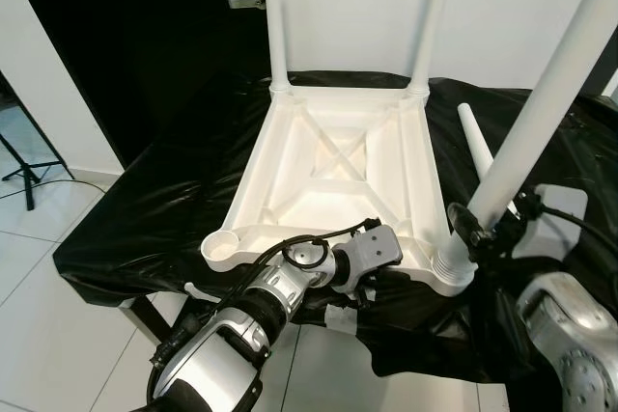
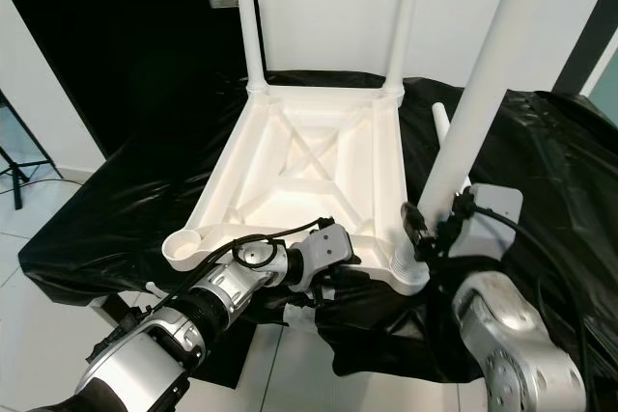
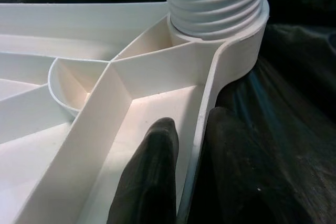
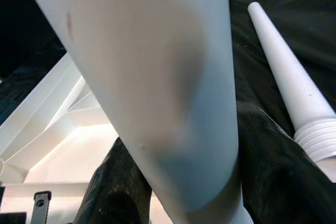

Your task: Building children table

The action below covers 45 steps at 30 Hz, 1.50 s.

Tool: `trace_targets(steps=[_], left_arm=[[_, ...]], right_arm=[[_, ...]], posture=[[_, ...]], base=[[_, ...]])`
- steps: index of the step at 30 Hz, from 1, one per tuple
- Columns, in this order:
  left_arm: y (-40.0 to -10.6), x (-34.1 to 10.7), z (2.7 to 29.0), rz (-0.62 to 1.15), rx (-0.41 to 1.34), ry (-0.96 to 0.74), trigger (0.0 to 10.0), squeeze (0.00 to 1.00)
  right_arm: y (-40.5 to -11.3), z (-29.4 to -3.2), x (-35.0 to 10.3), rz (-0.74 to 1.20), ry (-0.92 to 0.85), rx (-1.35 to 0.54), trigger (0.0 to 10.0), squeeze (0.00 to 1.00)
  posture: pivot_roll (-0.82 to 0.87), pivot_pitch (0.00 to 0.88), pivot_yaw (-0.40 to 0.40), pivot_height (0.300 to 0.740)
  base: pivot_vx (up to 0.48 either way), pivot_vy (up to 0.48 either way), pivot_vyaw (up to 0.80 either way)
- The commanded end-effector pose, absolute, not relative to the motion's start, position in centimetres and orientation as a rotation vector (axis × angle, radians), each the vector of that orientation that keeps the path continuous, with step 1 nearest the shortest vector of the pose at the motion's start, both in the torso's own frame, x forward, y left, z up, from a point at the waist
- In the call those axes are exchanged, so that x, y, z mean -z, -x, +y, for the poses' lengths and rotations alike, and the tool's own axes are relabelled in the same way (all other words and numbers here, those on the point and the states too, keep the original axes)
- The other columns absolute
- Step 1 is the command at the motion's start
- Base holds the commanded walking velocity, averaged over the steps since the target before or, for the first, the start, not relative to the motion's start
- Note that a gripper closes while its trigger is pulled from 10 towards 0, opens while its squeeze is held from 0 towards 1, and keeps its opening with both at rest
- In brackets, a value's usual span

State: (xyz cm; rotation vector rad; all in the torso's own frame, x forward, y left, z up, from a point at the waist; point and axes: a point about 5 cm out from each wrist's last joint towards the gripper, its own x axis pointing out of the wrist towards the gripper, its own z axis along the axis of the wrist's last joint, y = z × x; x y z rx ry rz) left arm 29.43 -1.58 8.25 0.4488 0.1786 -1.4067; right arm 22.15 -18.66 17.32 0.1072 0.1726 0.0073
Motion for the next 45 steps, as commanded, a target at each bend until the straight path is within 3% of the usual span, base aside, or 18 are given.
trace_targets(steps=[1,4,14,28,43,44,45], left_arm=[[-28.1,-6.3,-1.5,0.265,1.465,-0.441,4.0,0.0],[-28.1,-6.3,-1.5,0.263,1.452,-0.437,4.0,0.0],[-28.1,-6.2,-1.5,0.263,1.435,-0.422,4.4,0.0],[-27.8,-6.1,-1.5,0.267,1.445,-0.419,4.5,0.0],[-27.7,-5.7,-1.0,0.278,1.426,-0.404,4.4,0.0],[-27.7,-5.7,-1.0,0.277,1.422,-0.403,4.4,0.0],[-27.7,-5.7,-1.0,0.277,1.422,-0.403,4.4,0.0]], right_arm=[[-22.2,-19.9,-12.2,0.47,-0.182,0.088,10.0,0.0],[-21.9,-19.2,-11.7,0.524,-0.12,-0.053,10.0,0.0],[-21.1,-19.5,-10.0,0.497,-0.099,0.023,10.0,0.0],[-23.2,-19.5,-11.1,0.099,-0.189,0.294,10.0,0.0],[-24.3,-17.1,-11.5,-0.048,-0.085,0.225,10.0,0.0],[-24.3,-17.0,-11.4,-0.049,-0.093,0.197,10.0,0.82],[-24.3,-17.0,-11.4,-0.049,-0.093,0.197,10.0,0.82]], posture=[[-0.01,0.0,0.062,0.74],[0.0,0.0,0.046,0.74],[0.0,0.0,0.04,0.74],[0.04,0.0,0.062,0.74],[0.07,0.0,0.055,0.74],[0.07,0.0,0.052,0.74],[0.07,0.0,0.052,0.74]], base=[[0.0,0.0,0.0],[0.0,0.0,0.0],[0.0,0.0,0.0],[0.0,0.0,0.0],[0.0,0.0,0.0],[0.0,0.0,0.0],[0.0,0.0,0.0]])
